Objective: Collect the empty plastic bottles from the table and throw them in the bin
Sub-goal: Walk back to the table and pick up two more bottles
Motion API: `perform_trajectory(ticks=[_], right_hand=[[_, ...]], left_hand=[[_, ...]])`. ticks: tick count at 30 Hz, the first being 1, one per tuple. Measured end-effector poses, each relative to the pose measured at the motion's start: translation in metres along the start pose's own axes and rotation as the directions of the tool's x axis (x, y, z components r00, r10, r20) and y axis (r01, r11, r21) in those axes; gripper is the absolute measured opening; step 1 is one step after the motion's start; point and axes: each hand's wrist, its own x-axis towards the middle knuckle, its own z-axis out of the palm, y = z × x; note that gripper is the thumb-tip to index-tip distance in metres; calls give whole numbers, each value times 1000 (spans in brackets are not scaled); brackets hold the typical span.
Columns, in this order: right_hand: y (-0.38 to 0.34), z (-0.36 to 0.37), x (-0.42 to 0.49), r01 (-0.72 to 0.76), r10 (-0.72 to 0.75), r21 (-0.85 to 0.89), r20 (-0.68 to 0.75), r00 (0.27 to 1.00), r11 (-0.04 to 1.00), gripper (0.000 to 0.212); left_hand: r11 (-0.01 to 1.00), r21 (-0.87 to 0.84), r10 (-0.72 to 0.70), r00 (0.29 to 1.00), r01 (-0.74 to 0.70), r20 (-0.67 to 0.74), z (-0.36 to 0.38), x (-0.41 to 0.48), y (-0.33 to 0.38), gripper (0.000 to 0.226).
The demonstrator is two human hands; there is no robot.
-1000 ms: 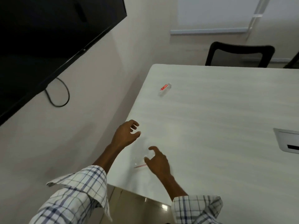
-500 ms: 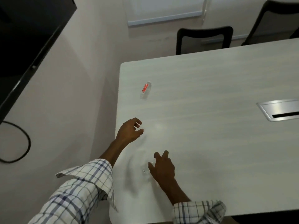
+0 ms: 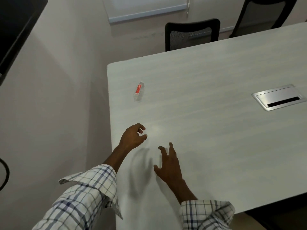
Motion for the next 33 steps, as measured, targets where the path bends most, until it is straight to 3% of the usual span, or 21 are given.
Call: perform_trajectory(ticks=[4, 8, 12, 20, 27, 33], right_hand=[[7, 2, 0, -131, 131, 0, -73, 989, 991, 89], [8, -12, 17, -143, 207, 364, -144, 968, 920, 88], [-12, -53, 66, -105, 201, 498, -142, 969, 861, 86], [-31, -122, 173, -60, 183, 578, -157, 970, 814, 73], [-14, -130, 252, -60, 192, 610, -153, 969, 790, 68], [1, -122, 282, -62, 192, 626, -142, 971, 778, 69]], left_hand=[[1000, -6, -1, 1000, 1, -2, 6, 7, 2, 28], [1000, -19, -10, 999, 10, -37, 4, 20, 12, 27], [1000, -2, -28, 997, 27, -73, -3, 48, 31, 30], [992, 4, -123, 962, 127, -242, -18, 137, 61, 36], [970, 112, -158, 907, 217, -391, -18, 228, 69, 62], [923, 232, -198, 896, 307, -396, -8, 276, 51, 68]])
